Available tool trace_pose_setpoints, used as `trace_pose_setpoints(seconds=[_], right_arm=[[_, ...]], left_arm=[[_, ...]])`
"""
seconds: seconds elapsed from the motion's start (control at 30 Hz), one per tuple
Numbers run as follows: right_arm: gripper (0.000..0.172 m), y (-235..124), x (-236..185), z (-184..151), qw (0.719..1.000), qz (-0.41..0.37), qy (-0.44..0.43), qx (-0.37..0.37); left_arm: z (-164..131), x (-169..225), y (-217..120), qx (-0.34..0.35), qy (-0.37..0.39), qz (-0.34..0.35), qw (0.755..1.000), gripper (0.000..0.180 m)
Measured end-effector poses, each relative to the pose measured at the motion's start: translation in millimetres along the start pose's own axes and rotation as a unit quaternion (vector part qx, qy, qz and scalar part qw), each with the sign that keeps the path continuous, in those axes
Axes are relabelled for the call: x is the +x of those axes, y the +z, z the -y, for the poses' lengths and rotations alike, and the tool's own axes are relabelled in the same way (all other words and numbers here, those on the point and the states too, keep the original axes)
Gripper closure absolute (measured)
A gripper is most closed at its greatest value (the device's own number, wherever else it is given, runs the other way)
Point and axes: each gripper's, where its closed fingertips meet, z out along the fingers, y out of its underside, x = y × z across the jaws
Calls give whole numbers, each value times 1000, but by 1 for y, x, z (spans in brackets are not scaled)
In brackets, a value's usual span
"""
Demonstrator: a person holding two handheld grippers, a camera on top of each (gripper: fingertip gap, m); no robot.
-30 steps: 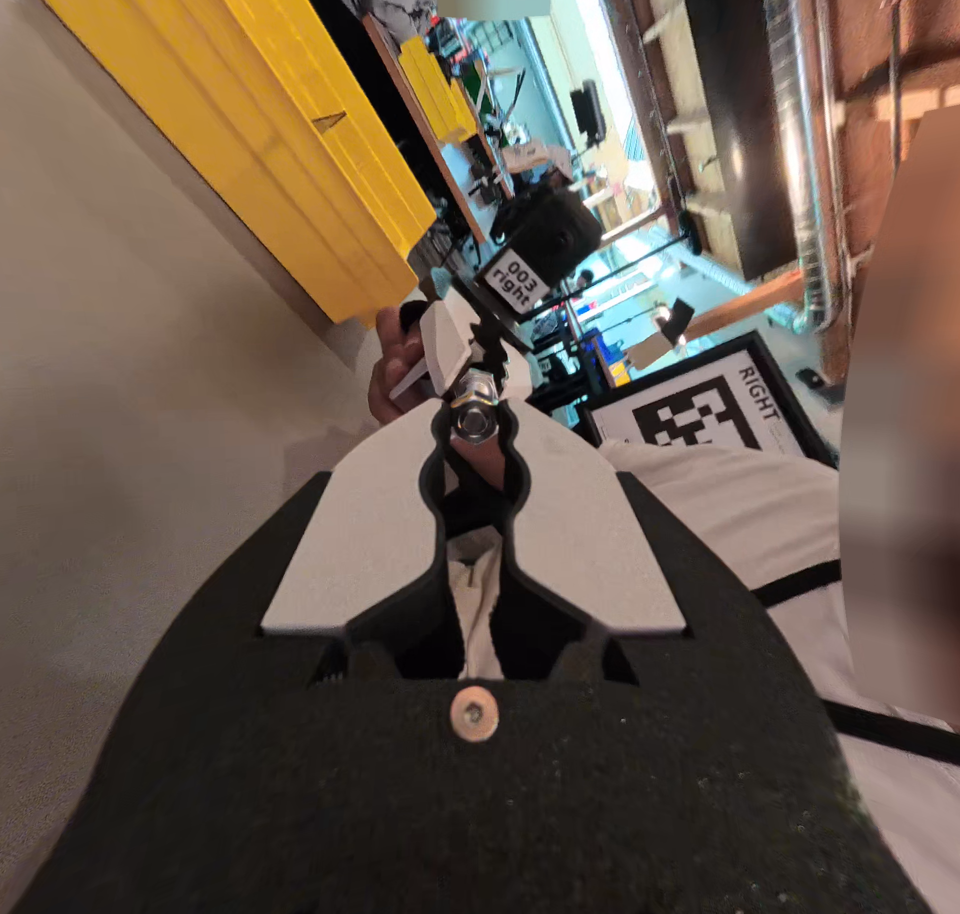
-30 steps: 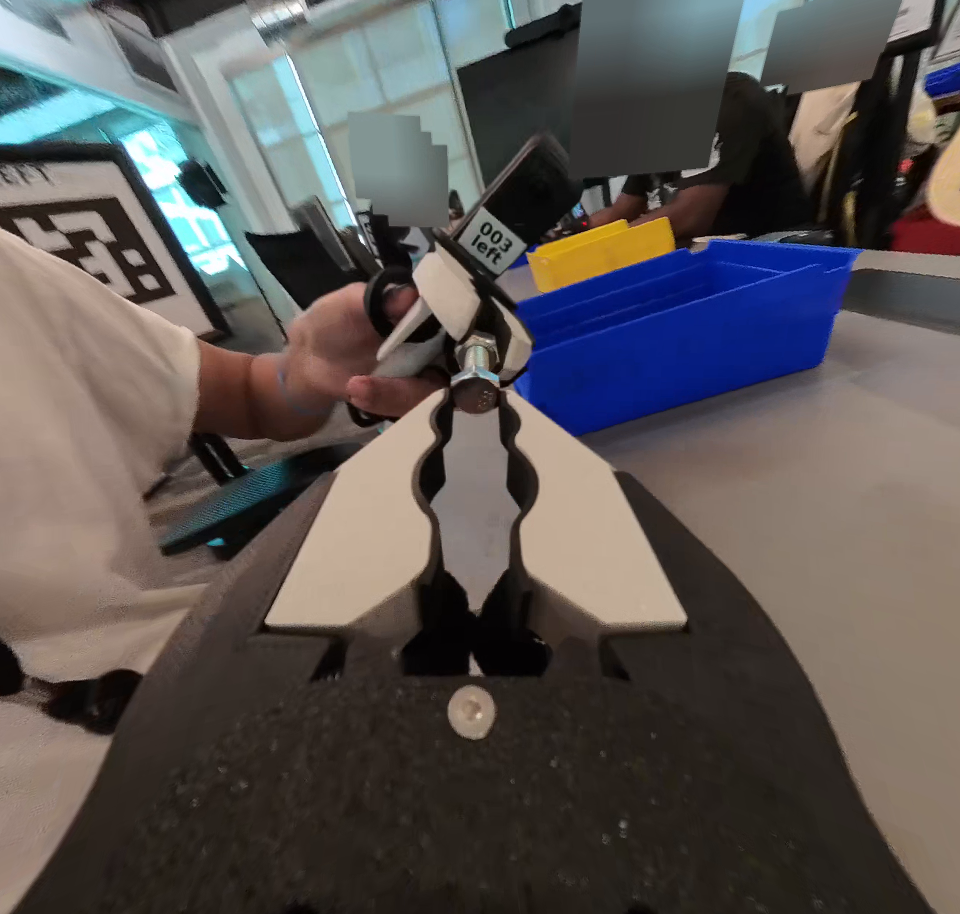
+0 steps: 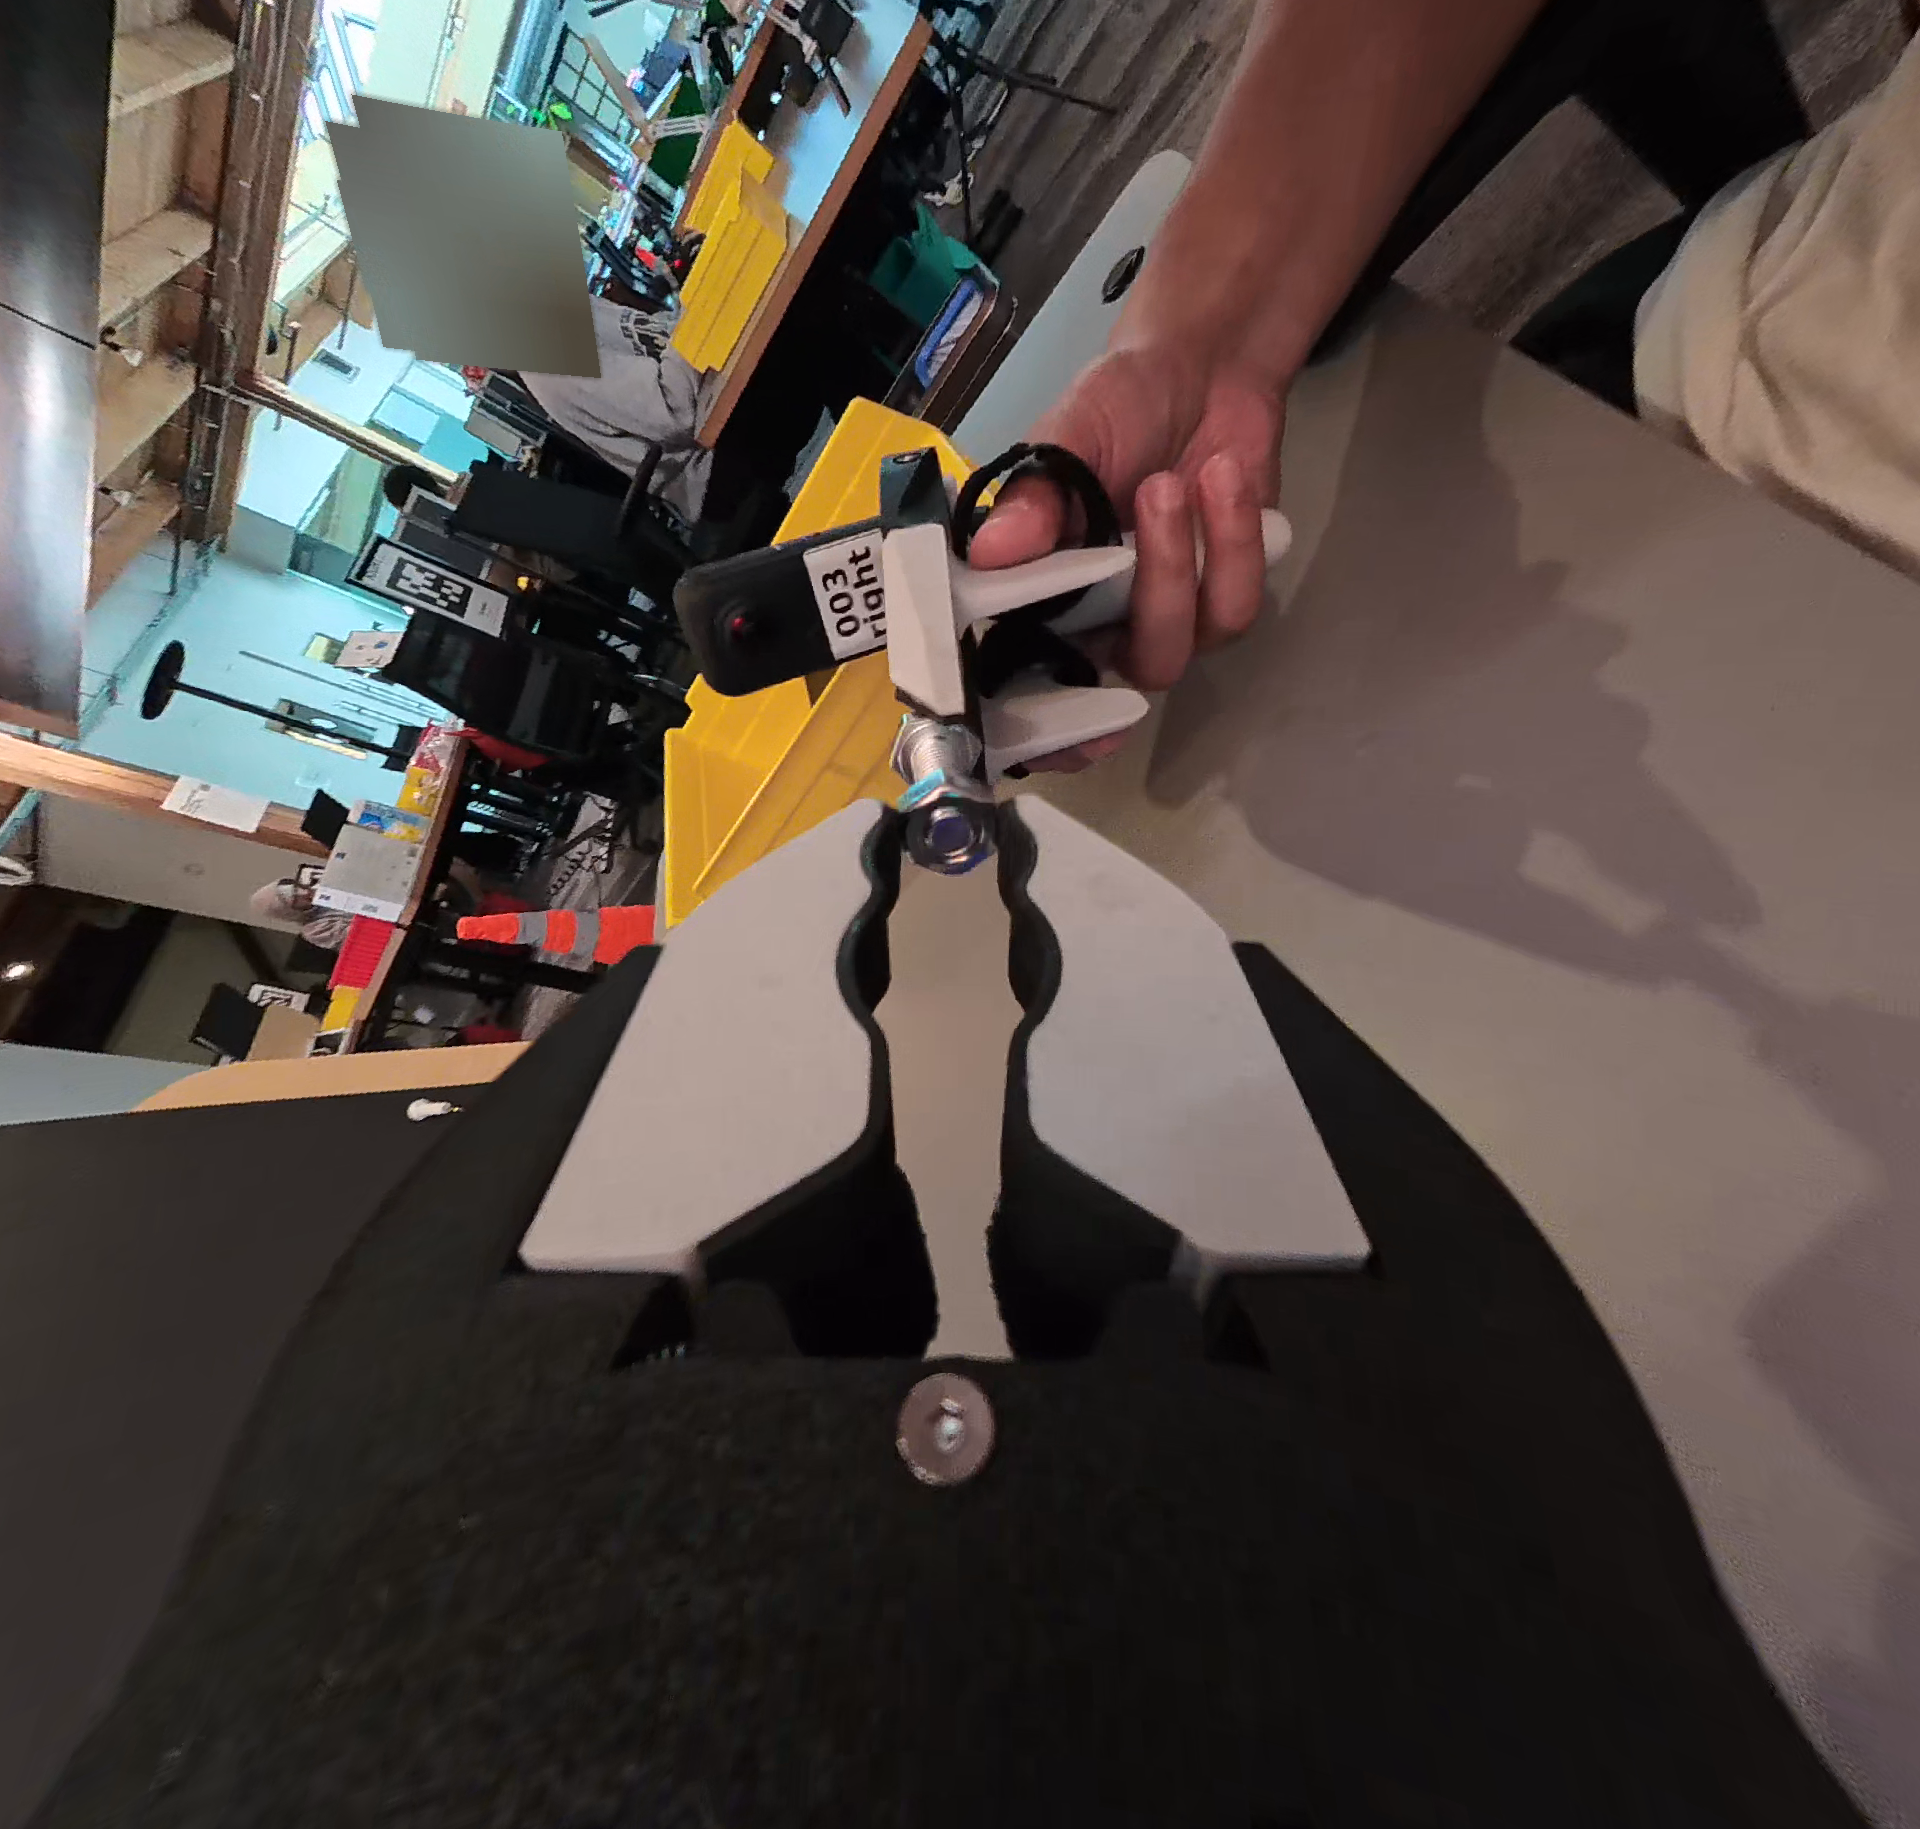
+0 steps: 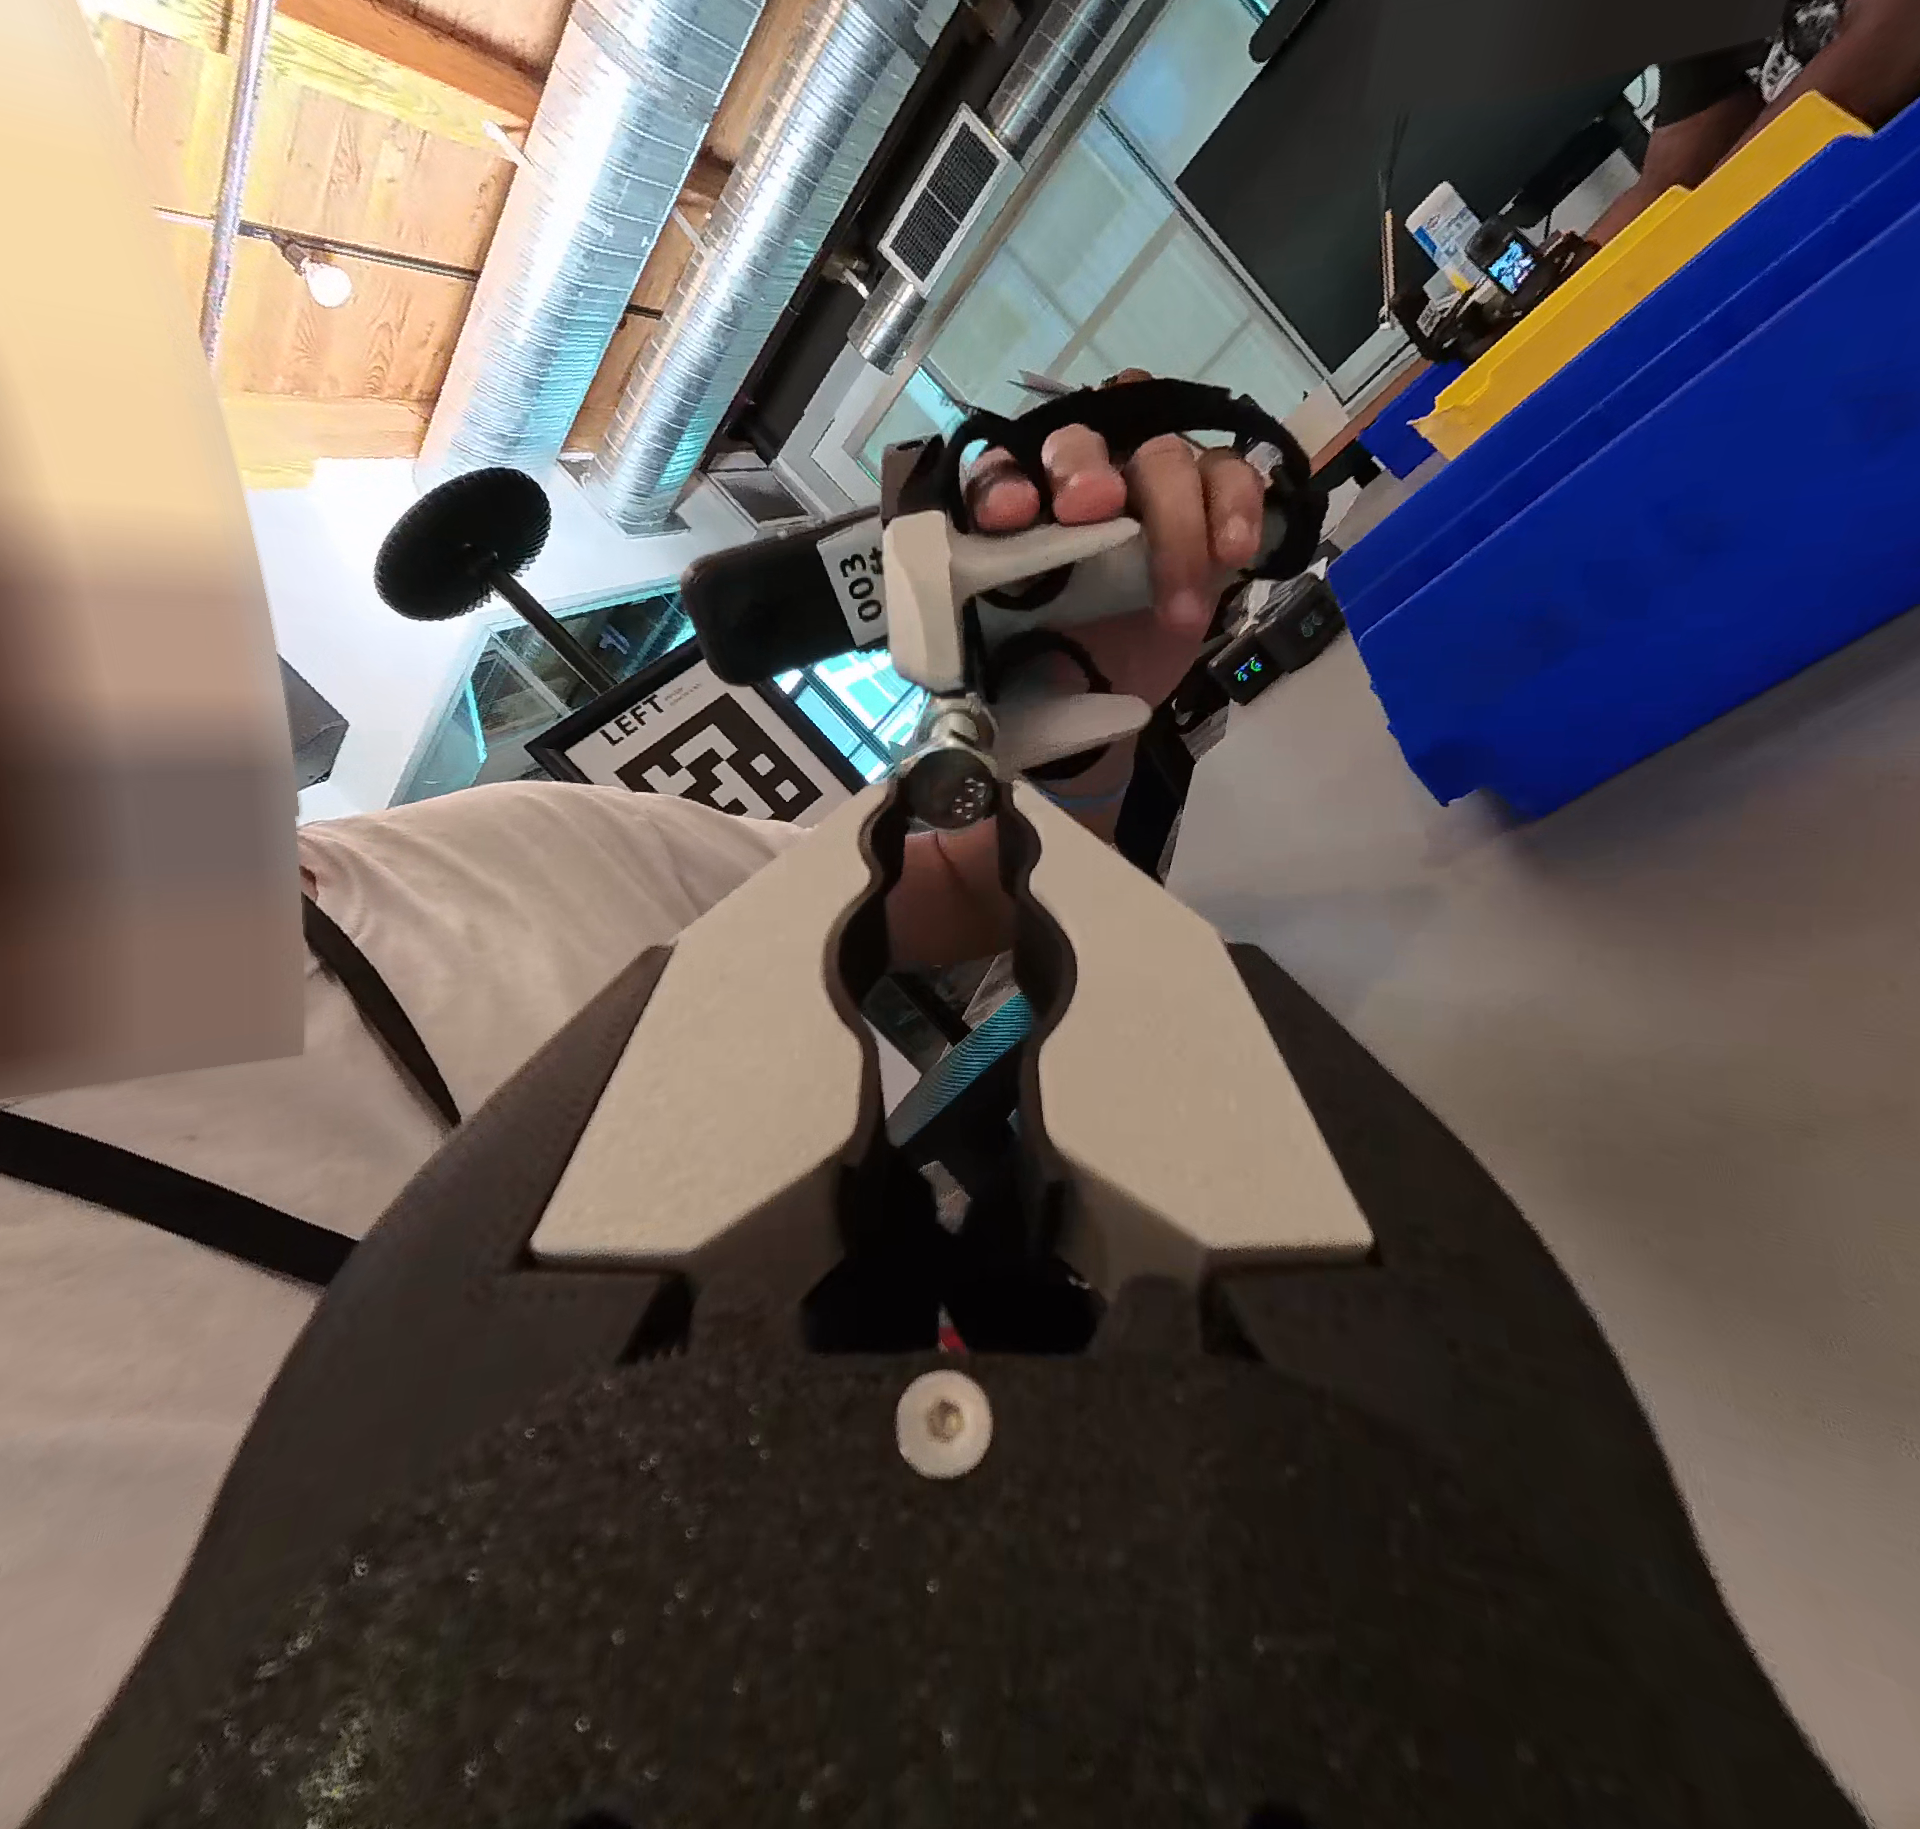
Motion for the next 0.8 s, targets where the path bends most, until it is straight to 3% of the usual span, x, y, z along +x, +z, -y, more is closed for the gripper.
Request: trace_pose_setpoints(seconds=[0.1,0.2,0.3,0.4,0.47,0.6,0.8], right_arm=[[155,-1,-1,3,1000,5,6,8],[155,-3,-4,7,1000,4,-12,18],[155,-4,-4,11,998,-13,-54,23],[155,-6,-7,17,995,-19,-92,37],[155,-9,-5,18,992,-33,-115,39],[155,-10,0,18,981,-70,-176,30],[155,-12,8,19,951,-142,-274,14]], left_arm=[[0,-3,0,-14,-23,19,999,163],[2,-8,2,-24,-146,38,988,164],[3,-11,4,-26,-334,32,942,163],[6,-18,5,11,-470,36,882,164],[5,-19,7,36,-555,36,831,164],[2,-21,8,118,-735,-3,668,164],[-8,-20,9,183,-839,-41,511,164]])
